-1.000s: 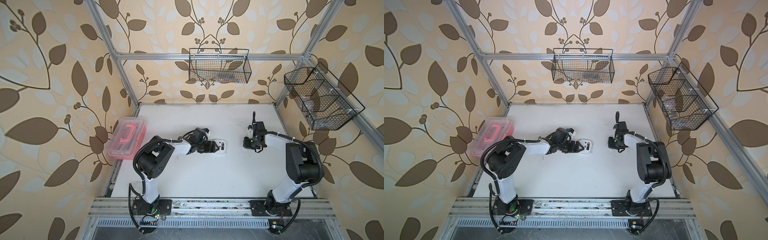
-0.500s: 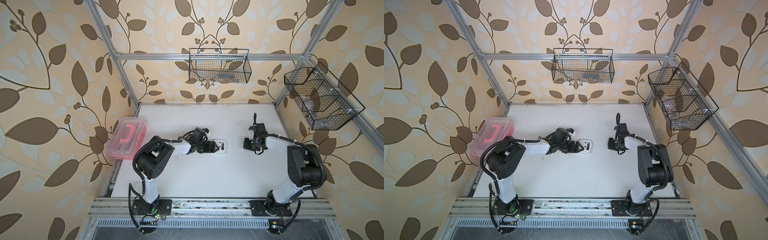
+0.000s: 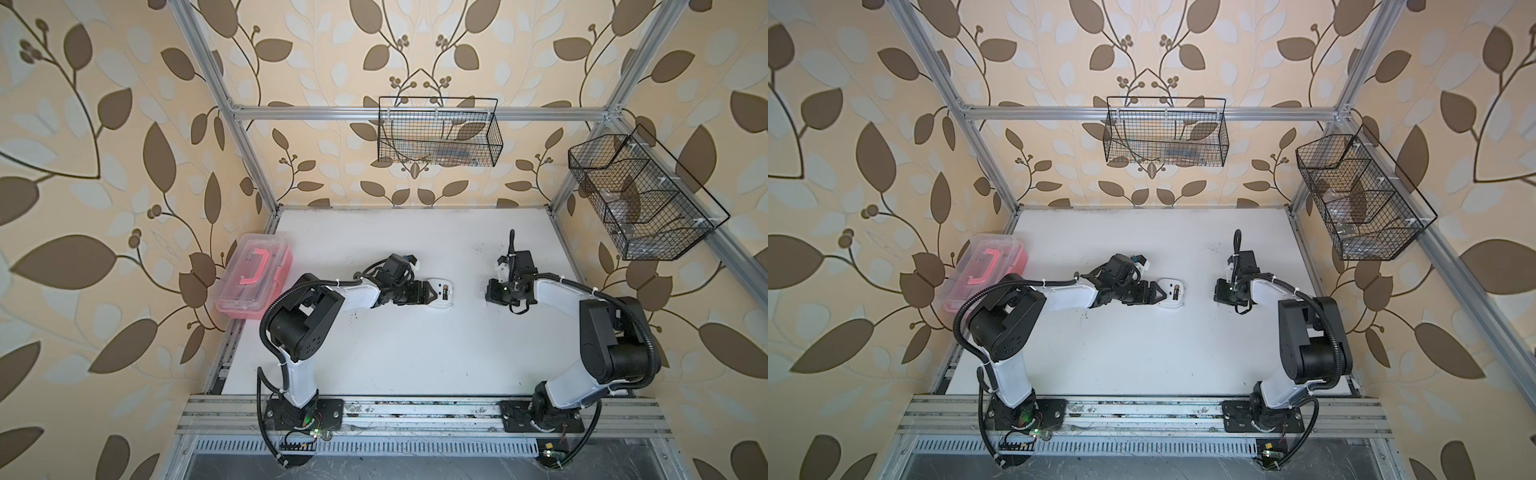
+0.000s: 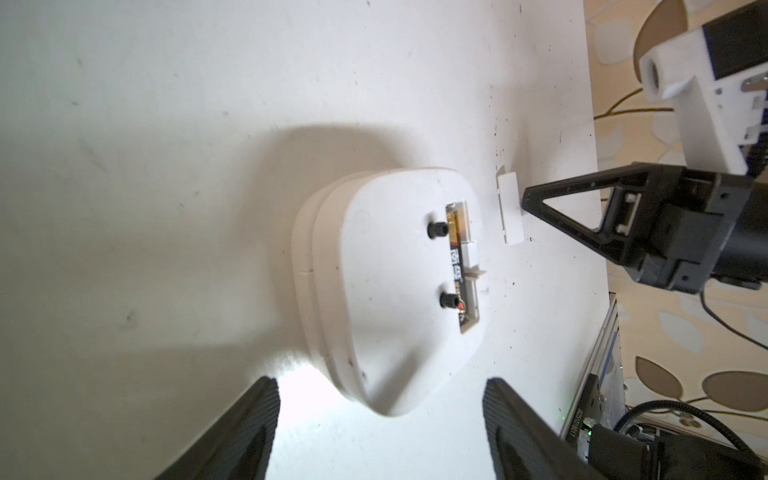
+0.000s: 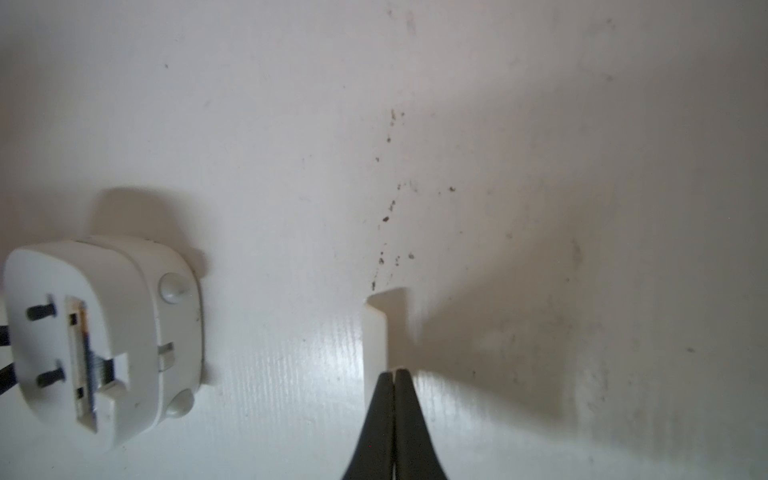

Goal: Insert the battery into the alarm
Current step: Pick up the cover from the center of the board, then install the cover on the alarm.

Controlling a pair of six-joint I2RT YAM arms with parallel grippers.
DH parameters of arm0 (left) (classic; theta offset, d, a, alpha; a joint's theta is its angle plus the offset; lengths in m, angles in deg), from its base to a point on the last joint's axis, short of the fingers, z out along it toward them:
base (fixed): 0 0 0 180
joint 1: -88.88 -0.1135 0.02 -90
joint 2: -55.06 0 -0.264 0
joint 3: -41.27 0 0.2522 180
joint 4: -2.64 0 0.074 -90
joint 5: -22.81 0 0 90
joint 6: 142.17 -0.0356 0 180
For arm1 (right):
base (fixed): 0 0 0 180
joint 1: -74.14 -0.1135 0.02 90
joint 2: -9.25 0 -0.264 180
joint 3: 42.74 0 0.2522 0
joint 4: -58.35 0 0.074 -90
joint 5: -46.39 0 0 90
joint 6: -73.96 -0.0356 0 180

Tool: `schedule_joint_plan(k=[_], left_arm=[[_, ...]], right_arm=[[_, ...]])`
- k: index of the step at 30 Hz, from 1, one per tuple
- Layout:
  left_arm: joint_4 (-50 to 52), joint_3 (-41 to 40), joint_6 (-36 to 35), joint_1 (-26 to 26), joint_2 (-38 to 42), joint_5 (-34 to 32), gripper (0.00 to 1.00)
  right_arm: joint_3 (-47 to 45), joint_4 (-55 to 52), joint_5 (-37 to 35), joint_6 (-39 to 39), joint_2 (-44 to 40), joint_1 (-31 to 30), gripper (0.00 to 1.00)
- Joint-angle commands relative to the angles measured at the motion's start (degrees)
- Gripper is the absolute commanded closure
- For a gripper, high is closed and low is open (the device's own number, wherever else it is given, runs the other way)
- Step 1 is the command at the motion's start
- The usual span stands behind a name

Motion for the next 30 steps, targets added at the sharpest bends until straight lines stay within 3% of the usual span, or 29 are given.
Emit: schedule_joint_plan(k=[1, 13, 22, 30], left_arm=[[-0.08, -0.01, -1.04, -0.75, 2.81, -1.76, 0.20], [-6.05, -0.40, 2.78, -0.76, -0.33, 0.87, 0.23], [-8.19, -0.83, 4.17, -0.02, -1.77, 2.85, 0.31], [-9.32, -1.38, 4.82, 0.62, -1.84, 4.53, 0.35]], right_arm=[[-0.88, -0.20, 2.28, -1.09, -3.58, -1.23, 1.00], [2.40, 0.61, -0.78, -7.59, -6.97, -14.17, 1.00], [2.23, 6.01, -2.22, -13.69, -6.74, -18.67, 1.00], [2.23, 7.62, -3.70, -16.81, -4.61, -19.06, 1.00]])
